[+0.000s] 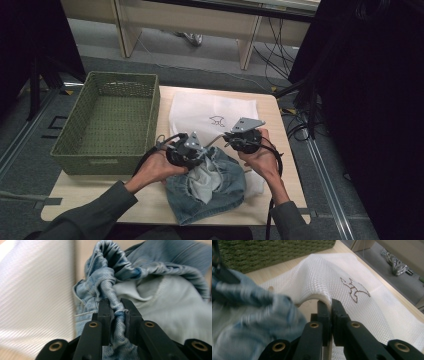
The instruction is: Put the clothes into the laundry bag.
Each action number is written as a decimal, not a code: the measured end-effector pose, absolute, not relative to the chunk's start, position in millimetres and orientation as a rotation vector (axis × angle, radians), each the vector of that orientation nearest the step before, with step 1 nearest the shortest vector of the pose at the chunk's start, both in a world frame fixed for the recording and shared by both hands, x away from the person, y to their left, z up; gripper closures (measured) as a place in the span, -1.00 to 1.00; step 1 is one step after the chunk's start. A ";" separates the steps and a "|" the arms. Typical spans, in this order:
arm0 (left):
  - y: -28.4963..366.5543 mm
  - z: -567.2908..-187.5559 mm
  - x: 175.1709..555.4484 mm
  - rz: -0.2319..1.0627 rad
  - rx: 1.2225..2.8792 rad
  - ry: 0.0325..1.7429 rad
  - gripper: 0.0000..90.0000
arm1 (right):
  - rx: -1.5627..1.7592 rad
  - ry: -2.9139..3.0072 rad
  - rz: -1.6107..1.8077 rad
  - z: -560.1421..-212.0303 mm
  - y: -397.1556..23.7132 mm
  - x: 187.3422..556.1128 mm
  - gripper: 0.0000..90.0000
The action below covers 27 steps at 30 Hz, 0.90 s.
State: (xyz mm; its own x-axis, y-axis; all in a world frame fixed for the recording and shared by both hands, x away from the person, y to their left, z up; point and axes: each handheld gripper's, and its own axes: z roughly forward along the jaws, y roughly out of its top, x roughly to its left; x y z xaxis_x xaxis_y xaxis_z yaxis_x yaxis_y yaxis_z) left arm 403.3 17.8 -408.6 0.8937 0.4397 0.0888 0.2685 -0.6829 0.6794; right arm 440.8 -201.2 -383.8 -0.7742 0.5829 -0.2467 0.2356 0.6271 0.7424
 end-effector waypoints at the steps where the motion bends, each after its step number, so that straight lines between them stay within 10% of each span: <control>1: 13.6 -410.1 402.3 0.312 2.349 0.502 0.73 | 0.638 2.380 0.995 -382.9 -199.6 440.0 0.95; 11: -9.2 -444.4 440.1 0.381 2.370 0.683 0.62 | 0.613 2.393 1.015 -378.9 -196.1 434.2 0.95; 17: 13.1 -420.6 428.9 0.284 2.327 0.707 -0.17 | 0.612 2.396 1.001 -381.6 -199.3 434.0 0.95; 27: 65.8 -418.3 387.3 -0.030 2.232 0.609 -0.65 | 0.596 2.405 0.982 -381.2 -196.9 430.7 0.95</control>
State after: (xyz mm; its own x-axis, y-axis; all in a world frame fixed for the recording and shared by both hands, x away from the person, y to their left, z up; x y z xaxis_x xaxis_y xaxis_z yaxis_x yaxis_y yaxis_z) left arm 387.3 65.8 -418.3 0.8835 0.4162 -0.2152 0.4355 -0.5602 0.7046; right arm 430.7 -196.9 -381.2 -0.7942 0.5502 -0.2578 0.2126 0.6492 0.7303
